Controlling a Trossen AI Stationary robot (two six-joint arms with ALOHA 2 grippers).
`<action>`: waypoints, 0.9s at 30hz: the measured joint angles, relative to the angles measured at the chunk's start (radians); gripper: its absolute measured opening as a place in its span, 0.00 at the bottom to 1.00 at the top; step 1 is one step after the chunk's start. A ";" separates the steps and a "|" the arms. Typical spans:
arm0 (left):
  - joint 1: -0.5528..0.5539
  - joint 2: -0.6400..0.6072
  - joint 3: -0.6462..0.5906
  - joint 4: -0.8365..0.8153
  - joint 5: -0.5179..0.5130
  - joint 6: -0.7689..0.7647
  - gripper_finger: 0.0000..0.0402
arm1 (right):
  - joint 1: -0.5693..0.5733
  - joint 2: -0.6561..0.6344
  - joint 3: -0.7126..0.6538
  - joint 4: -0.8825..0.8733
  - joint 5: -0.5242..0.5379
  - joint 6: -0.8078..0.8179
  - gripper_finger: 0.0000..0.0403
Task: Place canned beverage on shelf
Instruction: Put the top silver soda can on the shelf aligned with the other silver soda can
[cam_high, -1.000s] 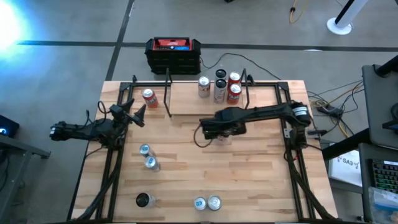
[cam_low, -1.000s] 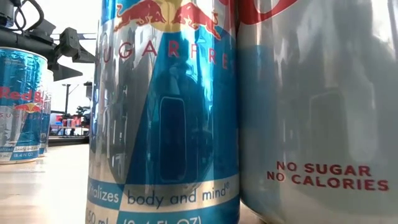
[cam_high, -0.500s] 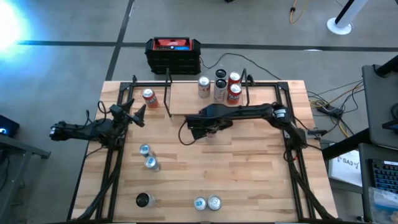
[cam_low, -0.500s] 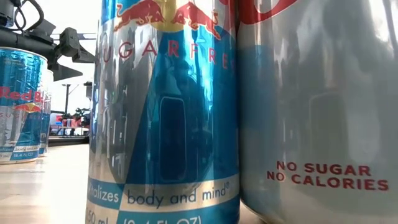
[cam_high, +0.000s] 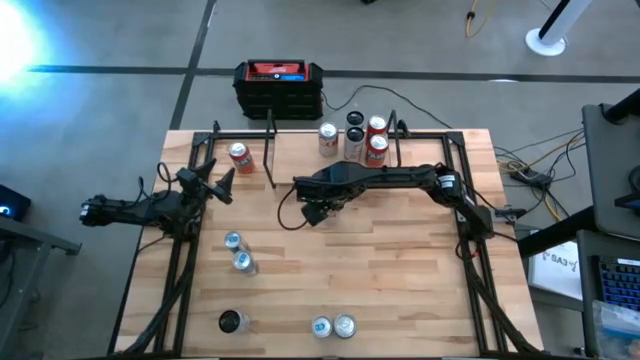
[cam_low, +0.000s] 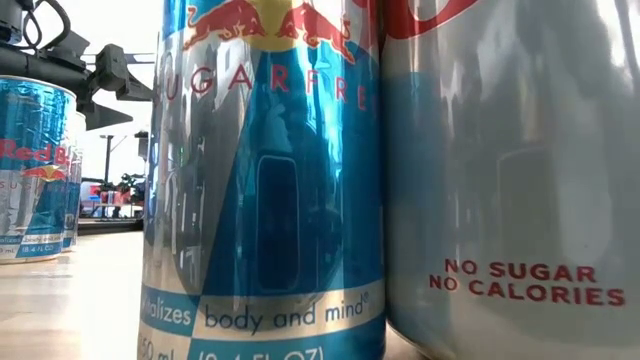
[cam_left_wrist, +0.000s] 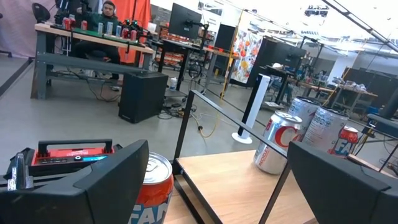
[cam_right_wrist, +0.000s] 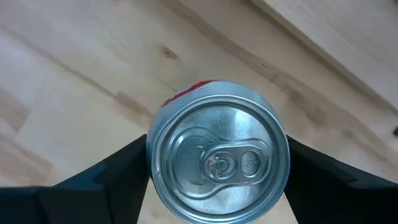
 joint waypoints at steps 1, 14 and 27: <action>0.000 0.000 0.000 0.000 0.000 0.000 0.92 | 0.000 0.000 0.000 0.009 -0.002 -0.021 0.74; 0.000 0.000 0.000 0.000 0.000 0.000 0.92 | 0.000 0.000 -0.016 0.079 -0.022 -0.203 0.75; 0.000 0.000 0.000 0.000 0.000 0.000 0.92 | 0.002 0.000 -0.038 0.133 -0.054 -0.321 0.82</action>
